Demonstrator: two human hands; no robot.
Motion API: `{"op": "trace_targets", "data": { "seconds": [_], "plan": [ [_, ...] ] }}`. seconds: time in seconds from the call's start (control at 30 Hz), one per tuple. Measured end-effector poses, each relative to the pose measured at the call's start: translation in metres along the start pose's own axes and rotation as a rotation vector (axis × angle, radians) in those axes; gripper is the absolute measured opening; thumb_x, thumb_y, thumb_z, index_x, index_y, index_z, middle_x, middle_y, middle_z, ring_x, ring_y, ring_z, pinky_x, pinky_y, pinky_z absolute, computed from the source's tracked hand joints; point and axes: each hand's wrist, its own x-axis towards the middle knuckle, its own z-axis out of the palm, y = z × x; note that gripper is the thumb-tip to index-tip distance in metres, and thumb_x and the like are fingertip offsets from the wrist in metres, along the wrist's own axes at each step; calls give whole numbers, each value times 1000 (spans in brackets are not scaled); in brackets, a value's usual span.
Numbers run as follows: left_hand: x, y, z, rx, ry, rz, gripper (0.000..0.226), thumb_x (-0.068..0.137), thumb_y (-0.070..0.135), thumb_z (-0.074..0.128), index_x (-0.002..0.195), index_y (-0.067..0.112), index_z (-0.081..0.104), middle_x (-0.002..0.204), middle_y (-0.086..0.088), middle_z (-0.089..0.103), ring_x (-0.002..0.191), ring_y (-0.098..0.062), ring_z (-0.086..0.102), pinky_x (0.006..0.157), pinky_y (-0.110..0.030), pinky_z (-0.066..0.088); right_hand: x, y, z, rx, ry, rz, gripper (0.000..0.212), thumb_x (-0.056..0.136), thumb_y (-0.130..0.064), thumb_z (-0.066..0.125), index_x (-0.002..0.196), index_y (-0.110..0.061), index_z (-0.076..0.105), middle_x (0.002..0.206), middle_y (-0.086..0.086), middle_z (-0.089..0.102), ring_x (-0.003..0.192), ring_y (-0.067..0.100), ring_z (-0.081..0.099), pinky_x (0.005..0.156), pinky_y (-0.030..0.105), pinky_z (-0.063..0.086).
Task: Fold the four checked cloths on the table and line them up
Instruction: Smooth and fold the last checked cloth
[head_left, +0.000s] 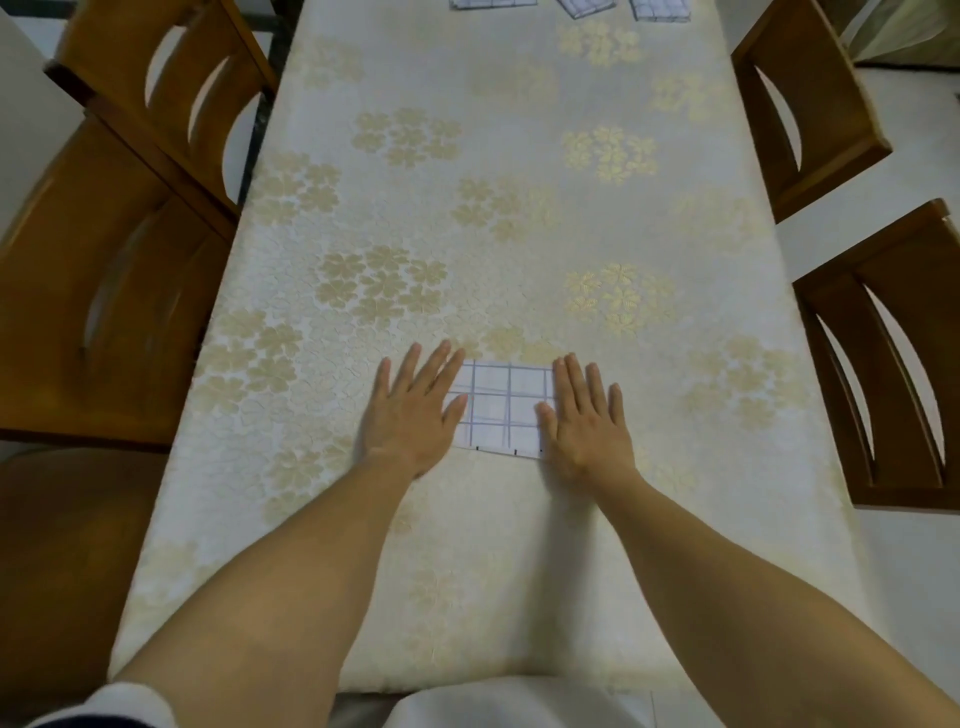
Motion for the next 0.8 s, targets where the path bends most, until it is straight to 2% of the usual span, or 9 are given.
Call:
{"op": "trace_targets", "data": {
  "seconds": [0.07,0.13,0.2,0.27,0.37,0.53,0.67,0.73,0.8],
  "plan": [
    [0,-12,-4,11,-43,-9,62,103,58,-5,153,34,-33,162,14,-33,152,-18,-27,125,-52,-9,-1,17,-6,-24,-28,7,66,102,-58,-1,155,-27,-26,161,-11,-32,150,16,-28,124,45,-12],
    [1,-16,-8,-22,-82,-1,64,103,59,1,157,34,-24,165,14,-27,153,-18,-24,125,-51,-11,4,27,-12,-1,-35,1,72,102,-61,10,160,-24,-11,166,-8,-18,154,19,-14,126,46,-4],
    [5,-15,-18,-169,-37,-23,68,105,61,19,163,30,3,171,10,-3,157,-20,-6,127,-48,-5,14,25,-22,57,82,-14,74,98,-62,36,157,-18,23,165,2,22,150,30,22,122,46,19],
    [16,-9,-30,-309,68,-36,68,100,62,43,156,24,34,161,1,32,149,-23,25,126,-42,13,29,13,-33,107,156,-42,68,90,-58,61,144,-19,46,146,10,46,130,33,43,108,43,36],
    [42,6,-49,-376,-4,-74,66,86,63,68,137,24,51,138,-3,47,129,-25,39,110,-38,32,51,-9,-49,129,53,-55,63,80,-56,76,130,-23,55,130,8,55,118,30,47,97,40,41],
    [58,13,-67,-226,-210,-86,49,81,60,76,117,30,62,127,-4,48,125,-28,40,103,-38,29,75,-15,-73,80,-271,94,55,78,-52,80,120,-19,64,113,7,66,109,31,57,94,40,40],
    [36,6,-64,-666,-110,-116,20,87,38,79,94,26,63,103,1,61,102,-21,57,81,-28,40,49,1,-74,385,-172,46,25,84,-33,79,96,-15,68,90,6,67,82,22,61,58,26,42],
    [20,3,-65,-914,-97,-143,20,90,31,77,97,17,65,91,0,63,84,-18,59,69,-25,44,29,6,-72,584,-97,77,22,84,-32,80,90,-13,70,83,3,66,74,18,60,54,24,42],
    [8,2,-66,-1039,-71,-146,22,93,30,73,102,11,66,96,-4,69,90,-21,65,78,-32,51,8,7,-71,816,-19,131,24,83,-32,82,90,-11,74,79,0,67,69,12,59,56,23,43]
  ]
}}
